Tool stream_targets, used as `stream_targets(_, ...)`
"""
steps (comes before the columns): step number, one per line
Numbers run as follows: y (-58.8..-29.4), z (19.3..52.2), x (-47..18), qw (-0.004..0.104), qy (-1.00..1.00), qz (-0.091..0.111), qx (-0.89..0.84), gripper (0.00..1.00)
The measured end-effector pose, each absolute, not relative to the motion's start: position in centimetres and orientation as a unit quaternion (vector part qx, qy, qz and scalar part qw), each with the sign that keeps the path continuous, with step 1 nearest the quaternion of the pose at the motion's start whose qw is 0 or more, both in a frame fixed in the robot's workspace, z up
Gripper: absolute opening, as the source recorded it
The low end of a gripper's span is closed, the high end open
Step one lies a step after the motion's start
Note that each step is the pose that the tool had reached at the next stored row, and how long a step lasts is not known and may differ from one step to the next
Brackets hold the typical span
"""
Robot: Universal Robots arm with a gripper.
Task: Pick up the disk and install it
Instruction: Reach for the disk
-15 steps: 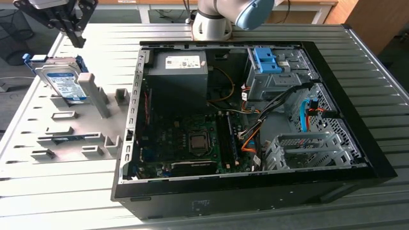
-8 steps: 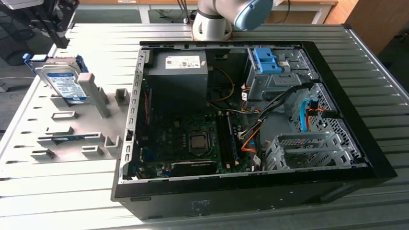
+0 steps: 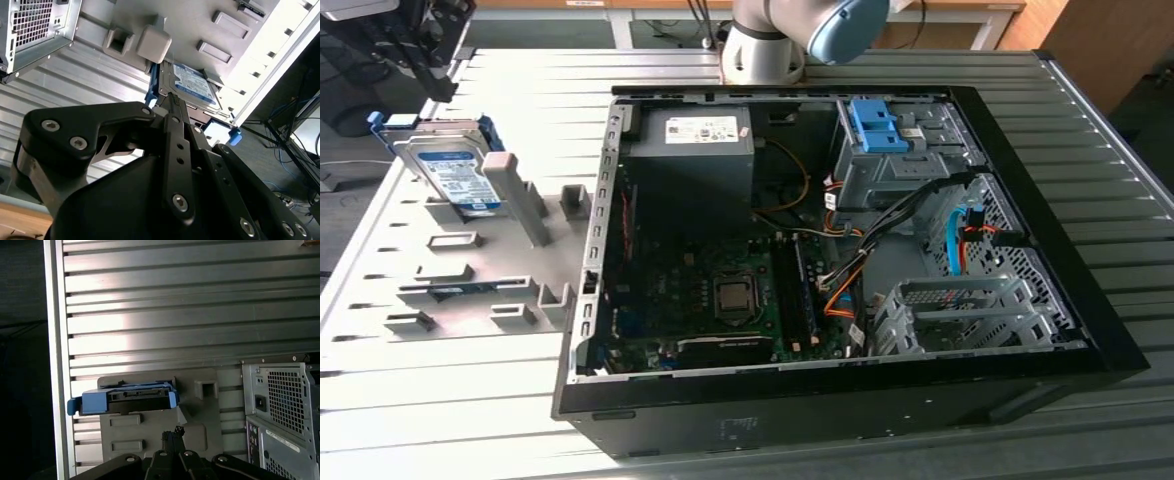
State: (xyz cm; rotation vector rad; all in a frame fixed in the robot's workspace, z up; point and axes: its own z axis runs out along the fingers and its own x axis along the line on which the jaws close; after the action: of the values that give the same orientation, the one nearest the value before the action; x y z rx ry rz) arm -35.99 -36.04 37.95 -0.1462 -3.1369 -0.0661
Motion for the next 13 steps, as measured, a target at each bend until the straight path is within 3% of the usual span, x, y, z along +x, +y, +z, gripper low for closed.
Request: stream_targets(13,-35.2,37.2,-39.7,0.002,-0.999,-0.02,-0.047,0.11)
